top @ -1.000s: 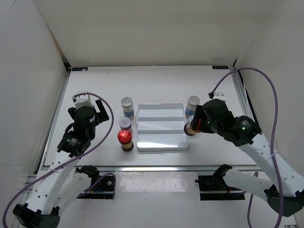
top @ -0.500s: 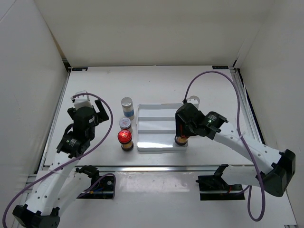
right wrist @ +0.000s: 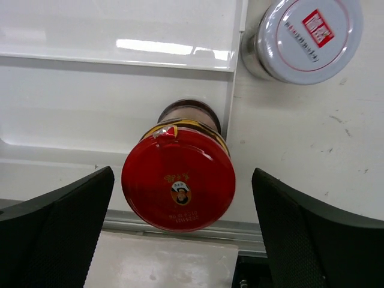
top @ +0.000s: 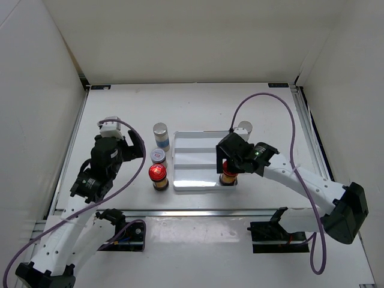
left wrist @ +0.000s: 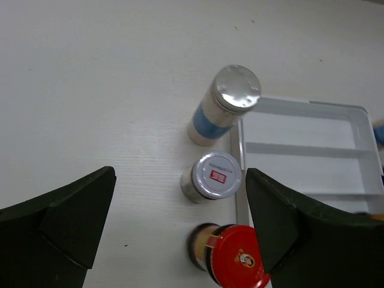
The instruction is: Organize the condiment bottles
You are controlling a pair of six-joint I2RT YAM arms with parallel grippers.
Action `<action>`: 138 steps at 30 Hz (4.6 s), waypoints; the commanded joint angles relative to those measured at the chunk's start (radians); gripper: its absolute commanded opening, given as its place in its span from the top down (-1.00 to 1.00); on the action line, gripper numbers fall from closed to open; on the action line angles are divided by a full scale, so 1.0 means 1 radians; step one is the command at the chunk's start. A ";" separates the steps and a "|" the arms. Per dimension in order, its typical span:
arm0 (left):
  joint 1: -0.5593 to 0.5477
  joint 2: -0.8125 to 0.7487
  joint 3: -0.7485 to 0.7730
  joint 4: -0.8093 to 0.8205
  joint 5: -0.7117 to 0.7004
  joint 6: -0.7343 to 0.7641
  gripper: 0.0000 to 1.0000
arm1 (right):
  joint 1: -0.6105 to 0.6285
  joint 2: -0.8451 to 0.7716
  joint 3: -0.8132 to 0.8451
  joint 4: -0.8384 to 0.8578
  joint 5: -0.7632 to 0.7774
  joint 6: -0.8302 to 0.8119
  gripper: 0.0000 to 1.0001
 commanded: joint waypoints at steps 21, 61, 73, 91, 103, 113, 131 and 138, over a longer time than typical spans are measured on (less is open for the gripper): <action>-0.151 0.212 0.045 -0.138 0.362 -0.025 -1.00 | 0.003 -0.369 0.078 -0.096 0.186 -0.134 -0.99; -0.200 0.307 0.398 -0.359 0.288 -0.140 0.79 | -0.006 -0.389 0.078 -0.163 0.295 -0.153 -0.99; -0.316 0.473 0.478 -0.266 0.285 -0.206 0.79 | -0.006 -0.398 0.068 -0.185 0.313 -0.143 -0.99; -0.447 0.611 0.300 -0.072 0.166 -0.197 0.73 | -0.006 -0.437 0.049 -0.235 0.356 -0.124 -0.99; -0.465 0.642 0.373 -0.063 0.155 -0.145 -1.00 | -0.076 -0.224 0.039 -0.203 0.318 -0.082 -0.99; -0.465 0.478 0.471 -0.146 -0.042 0.059 -1.00 | -0.316 0.010 0.058 -0.013 -0.048 -0.238 -0.99; -0.293 0.221 0.088 -0.016 -0.227 0.204 -1.00 | -0.400 0.277 0.128 0.041 -0.092 -0.249 -0.84; -0.293 0.279 0.098 -0.016 -0.227 0.204 -1.00 | -0.409 0.286 0.119 0.078 -0.110 -0.268 -0.04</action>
